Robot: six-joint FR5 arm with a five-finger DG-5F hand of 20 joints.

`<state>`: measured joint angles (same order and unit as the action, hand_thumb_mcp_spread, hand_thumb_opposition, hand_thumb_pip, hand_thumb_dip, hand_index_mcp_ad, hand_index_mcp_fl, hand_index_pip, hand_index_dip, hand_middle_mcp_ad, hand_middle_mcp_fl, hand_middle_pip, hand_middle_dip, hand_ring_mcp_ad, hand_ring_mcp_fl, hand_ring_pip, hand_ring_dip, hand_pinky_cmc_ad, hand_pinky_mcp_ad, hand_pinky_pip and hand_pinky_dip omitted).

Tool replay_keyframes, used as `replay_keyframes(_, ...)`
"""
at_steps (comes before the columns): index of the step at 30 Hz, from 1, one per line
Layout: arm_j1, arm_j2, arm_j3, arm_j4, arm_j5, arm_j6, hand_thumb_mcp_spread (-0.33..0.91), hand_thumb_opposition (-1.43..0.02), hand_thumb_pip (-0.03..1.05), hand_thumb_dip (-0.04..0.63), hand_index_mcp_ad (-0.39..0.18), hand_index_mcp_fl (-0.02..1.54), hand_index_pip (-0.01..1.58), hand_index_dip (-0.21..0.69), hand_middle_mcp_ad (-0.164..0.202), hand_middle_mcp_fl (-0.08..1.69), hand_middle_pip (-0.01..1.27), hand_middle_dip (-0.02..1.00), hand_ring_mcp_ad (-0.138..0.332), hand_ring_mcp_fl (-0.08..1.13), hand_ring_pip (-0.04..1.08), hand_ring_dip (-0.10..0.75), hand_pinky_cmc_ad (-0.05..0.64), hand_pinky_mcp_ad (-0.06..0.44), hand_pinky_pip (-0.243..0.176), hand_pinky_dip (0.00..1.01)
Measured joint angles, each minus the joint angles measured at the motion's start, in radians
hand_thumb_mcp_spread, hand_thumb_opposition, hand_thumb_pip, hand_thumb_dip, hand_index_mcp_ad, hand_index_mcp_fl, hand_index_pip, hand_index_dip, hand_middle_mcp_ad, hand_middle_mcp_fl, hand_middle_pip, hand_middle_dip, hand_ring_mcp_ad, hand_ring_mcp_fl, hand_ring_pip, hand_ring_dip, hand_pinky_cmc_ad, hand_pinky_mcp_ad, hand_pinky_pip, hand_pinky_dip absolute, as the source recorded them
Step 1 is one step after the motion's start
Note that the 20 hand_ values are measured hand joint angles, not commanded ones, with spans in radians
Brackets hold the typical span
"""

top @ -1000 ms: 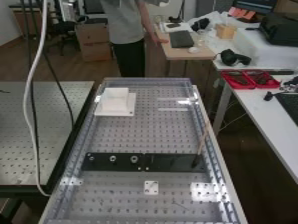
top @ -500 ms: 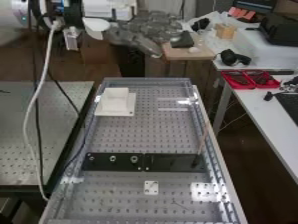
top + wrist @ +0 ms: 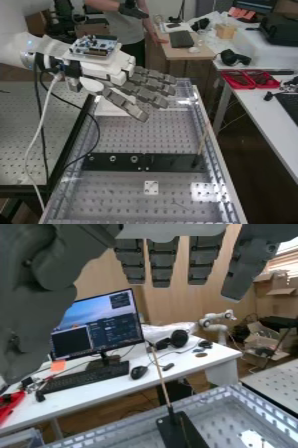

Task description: Grab the paper clip and place it in the clear container

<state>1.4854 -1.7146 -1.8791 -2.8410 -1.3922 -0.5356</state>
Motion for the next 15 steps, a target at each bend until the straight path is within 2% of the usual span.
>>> replay_keyframes(3, -0.02, -0.034, -0.008, 0.015, 0.009, 0.022, 0.31, -0.74, 0.54, 0.129, -0.03, 0.12, 0.12, 0.016, 0.066, -0.01, 0.14, 0.12, 0.176, 0.0, 0.08, 0.059, 0.346, 0.307, -0.094, 0.37)
replay_keyframes(6, -0.041, -0.063, -0.01, 0.027, 0.013, 0.04, 0.32, -0.76, 0.57, 0.141, -0.038, 0.19, 0.17, 0.016, 0.07, -0.01, 0.14, 0.12, 0.175, 0.0, 0.08, 0.059, 0.346, 0.307, -0.096, 0.37)
replay_keyframes(11, -0.083, -0.116, -0.001, 0.041, 0.006, 0.059, 0.35, -0.79, 0.61, 0.206, -0.045, 0.28, 0.34, 0.016, 0.068, -0.01, 0.14, 0.12, 0.175, 0.0, 0.08, 0.059, 0.346, 0.307, -0.096, 0.37)
replay_keyframes(15, -0.107, -0.147, 0.013, 0.045, -0.005, 0.062, 0.36, -0.79, 0.62, 0.208, -0.058, 0.33, 0.5, 0.016, 0.066, -0.01, 0.14, 0.12, 0.175, 0.0, 0.08, 0.059, 0.346, 0.304, -0.093, 0.36)
